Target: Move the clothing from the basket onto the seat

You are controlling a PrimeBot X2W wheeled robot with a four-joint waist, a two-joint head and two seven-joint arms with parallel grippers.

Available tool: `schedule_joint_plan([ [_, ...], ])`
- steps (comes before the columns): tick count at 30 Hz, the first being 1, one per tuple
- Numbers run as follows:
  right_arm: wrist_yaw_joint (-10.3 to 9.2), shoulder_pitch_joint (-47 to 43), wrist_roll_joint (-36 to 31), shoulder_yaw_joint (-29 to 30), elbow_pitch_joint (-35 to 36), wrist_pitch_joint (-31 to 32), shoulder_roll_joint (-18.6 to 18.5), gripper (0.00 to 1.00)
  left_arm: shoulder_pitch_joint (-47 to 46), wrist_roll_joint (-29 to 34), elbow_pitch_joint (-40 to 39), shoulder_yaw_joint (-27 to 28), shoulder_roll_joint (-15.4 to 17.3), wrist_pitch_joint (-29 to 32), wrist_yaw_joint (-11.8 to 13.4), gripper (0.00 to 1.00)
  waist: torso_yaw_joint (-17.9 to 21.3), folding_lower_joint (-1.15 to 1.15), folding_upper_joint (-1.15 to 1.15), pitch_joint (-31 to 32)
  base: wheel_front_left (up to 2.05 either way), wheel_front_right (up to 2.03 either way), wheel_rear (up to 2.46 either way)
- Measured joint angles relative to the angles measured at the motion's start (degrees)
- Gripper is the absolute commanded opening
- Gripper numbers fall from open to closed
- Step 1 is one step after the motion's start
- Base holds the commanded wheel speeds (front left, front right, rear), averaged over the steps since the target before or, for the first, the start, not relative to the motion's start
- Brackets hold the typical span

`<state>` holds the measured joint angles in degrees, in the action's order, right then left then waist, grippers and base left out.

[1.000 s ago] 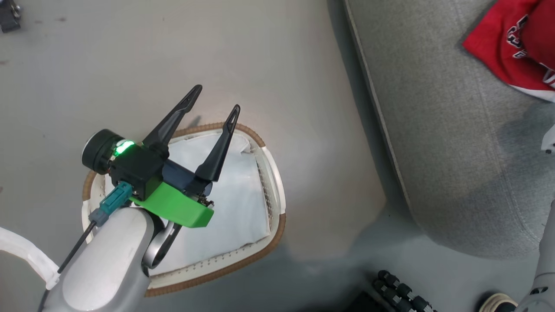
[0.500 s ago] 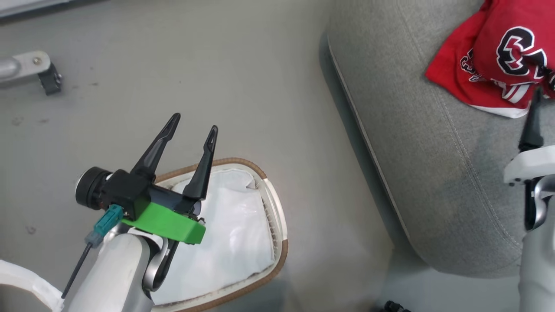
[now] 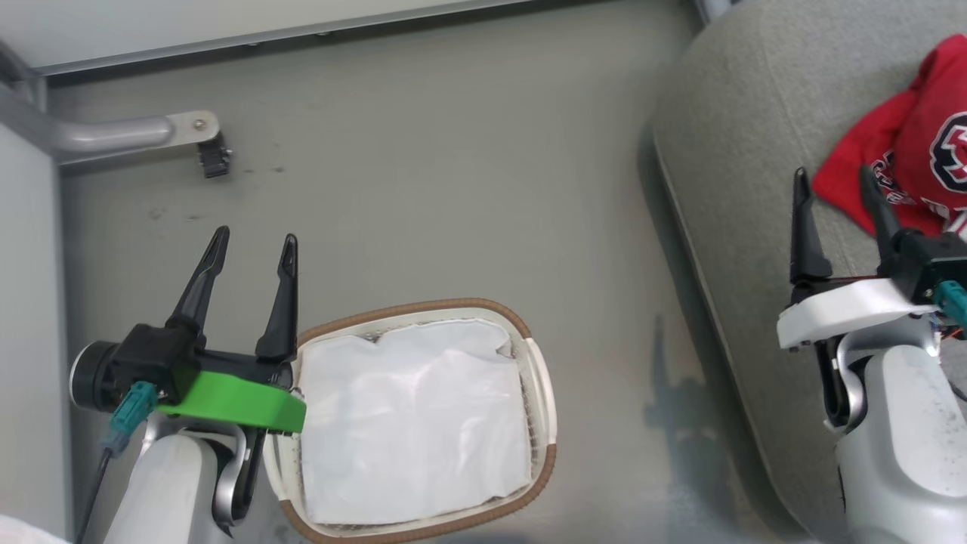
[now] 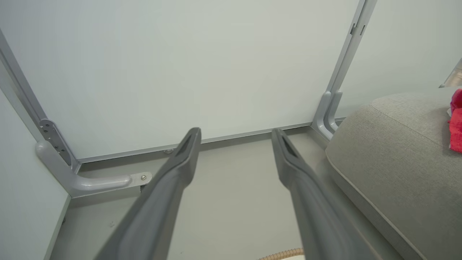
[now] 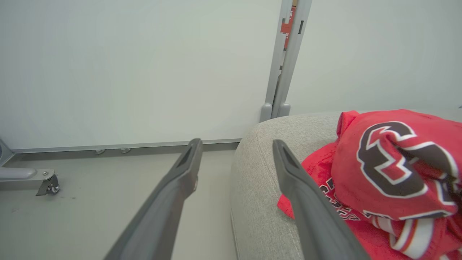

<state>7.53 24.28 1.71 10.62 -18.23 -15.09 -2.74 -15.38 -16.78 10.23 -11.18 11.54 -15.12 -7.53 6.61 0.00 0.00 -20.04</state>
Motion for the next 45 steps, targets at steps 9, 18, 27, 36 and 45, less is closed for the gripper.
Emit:
schedule_joint_plan([
  [9, 0.00, -2.0, 6.0, -5.3, -0.8, 0.0, 0.0, 1.00, 4.8, 2.9, 2.5, 8.4, -3.0, 0.0, 0.0, 1.00, -4.7, 0.00, 0.00, 4.1, 0.00, 0.00, 0.00],
  [18, 0.00, -6.9, 6.8, -6.0, -2.0, 0.0, 0.0, 1.00, 9.2, 4.5, 5.6, 12.8, -5.1, 0.0, 0.0, 1.00, -6.9, 0.00, 0.00, 8.8, 0.00, 0.00, 0.00],
  [27, 0.00, -12.9, 9.4, -5.7, -3.0, 0.0, 0.0, 1.00, 13.6, 5.5, 6.4, 14.0, -6.4, 0.0, 0.0, 1.00, -7.9, 0.00, 0.00, 13.6, 0.00, 0.00, 0.00],
  [36, 0.00, -17.4, 9.8, -5.7, -3.9, 0.0, 0.0, 1.00, 17.5, 4.6, 6.8, 14.0, -7.0, 0.0, 0.0, 1.00, -8.5, 0.00, 0.00, 17.1, 0.00, 0.00, 0.00],
  [45, 0.00, -19.4, 10.4, -6.3, -6.6, 0.1, 0.6, 0.00, 18.6, 2.9, 9.7, 13.5, -7.6, 0.0, 0.0, 0.00, -8.5, 0.00, 0.00, 17.7, 0.00, 0.00, 0.00],
])
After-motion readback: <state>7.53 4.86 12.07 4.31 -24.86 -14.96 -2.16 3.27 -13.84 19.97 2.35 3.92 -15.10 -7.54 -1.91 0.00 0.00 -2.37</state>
